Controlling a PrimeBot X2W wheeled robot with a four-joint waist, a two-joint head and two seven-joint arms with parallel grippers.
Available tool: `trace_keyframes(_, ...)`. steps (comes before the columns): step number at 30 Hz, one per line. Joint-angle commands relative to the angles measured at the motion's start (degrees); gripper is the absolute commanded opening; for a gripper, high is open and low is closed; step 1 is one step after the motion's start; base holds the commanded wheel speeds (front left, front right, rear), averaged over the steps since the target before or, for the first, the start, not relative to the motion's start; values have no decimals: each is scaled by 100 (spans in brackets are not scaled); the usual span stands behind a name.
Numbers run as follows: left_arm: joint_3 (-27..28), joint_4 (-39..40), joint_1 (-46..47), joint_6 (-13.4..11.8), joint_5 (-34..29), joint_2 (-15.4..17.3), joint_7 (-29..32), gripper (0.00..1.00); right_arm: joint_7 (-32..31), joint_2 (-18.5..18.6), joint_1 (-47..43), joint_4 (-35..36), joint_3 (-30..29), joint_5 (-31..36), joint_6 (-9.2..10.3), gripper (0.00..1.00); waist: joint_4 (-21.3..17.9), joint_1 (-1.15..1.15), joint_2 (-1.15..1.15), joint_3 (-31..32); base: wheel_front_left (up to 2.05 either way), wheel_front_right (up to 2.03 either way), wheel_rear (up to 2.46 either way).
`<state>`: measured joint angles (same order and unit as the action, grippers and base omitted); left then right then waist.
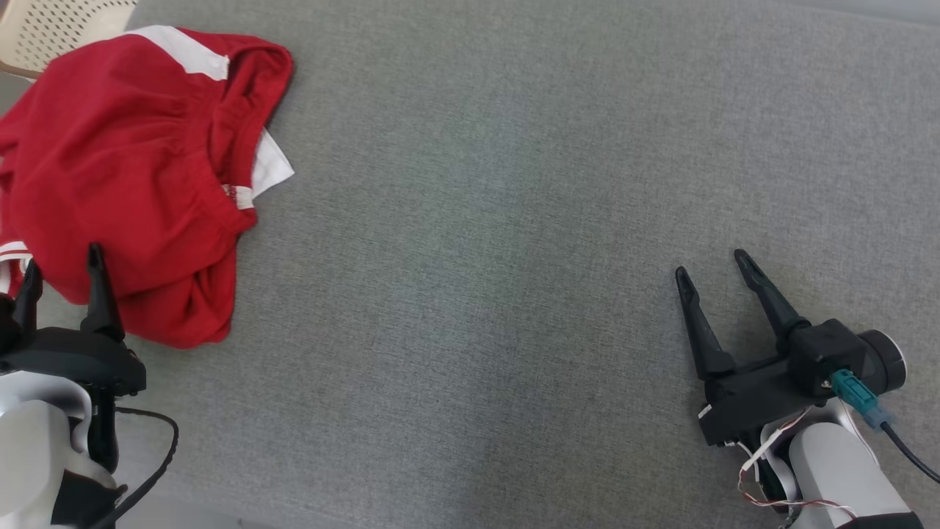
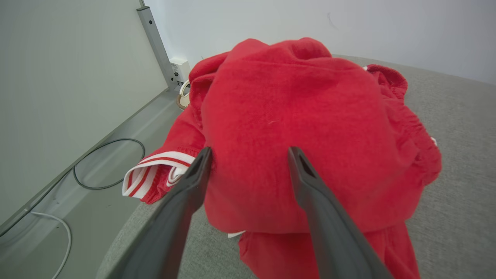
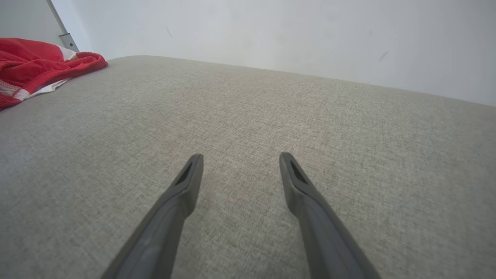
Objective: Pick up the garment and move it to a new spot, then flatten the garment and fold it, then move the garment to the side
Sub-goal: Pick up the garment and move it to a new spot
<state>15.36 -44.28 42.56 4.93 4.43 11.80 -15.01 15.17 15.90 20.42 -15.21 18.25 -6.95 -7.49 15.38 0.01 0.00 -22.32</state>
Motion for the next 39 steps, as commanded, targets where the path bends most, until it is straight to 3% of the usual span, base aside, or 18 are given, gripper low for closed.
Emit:
trace_keyframes(1, 67, -132, 91, -52, 62, -4, -25, 100, -5, 27, -62, -73, -49, 35, 1, 100, -102, -1, 0, -130, 0, 0, 0)
trace_keyframes(4, 119, -254, 164, -10, 133, -18, -25, 100, -8, 42, -73, -77, -87, 46, 2, 100, -114, -1, 0, -146, 0, 0, 0)
trace_keyframes(5, 139, -276, 181, -11, 149, -25, -25, 78, -8, 46, -76, -78, -92, 50, 2, 100, -113, -1, 0, -143, 0, 0, 0)
trace_keyframes(6, 92, -256, 186, 8, 84, -19, -25, 44, -8, 50, -79, -79, -103, 52, 2, 100, -109, -1, 0, -138, 0, 0, 0)
trace_keyframes(7, 61, -195, 179, 24, 44, -15, -25, 25, -8, 58, -78, -70, -108, 63, 2, 100, -103, -1, 0, -134, 0, 0, 0)
trace_keyframes(8, 63, -181, 155, 22, 42, -38, -25, 0, -8, 62, -74, -50, -109, 59, 2, 100, -96, -1, 0, -128, 0, 0, 0)
trace_keyframes(13, 75, -136, 99, 8, -7, -77, -26, 0, -6, 23, -76, -5, -78, 54, 2, 100, -66, -1, 0, -94, 0, 0, 0)
trace_keyframes(24, -485, 1507, -229, 230, -101, -283, -25, 0, -2, -250, -74, -27, -23, -54, 0, 100, -104, -1, 0, 136, 0, 0, 0)
trace_keyframes(33, -1771, 2764, -383, 252, 398, -583, -25, 0, 0, -541, -164, -98, 17, -169, 1, 100, -422, -1, 0, 410, 0, 0, 0)
trace_keyframes(39, -2740, 3110, -117, 253, 715, -736, -25, 0, 1, -663, -263, -122, -27, -215, 1, 100, -804, -1, 0, 494, 0, 0, 0)
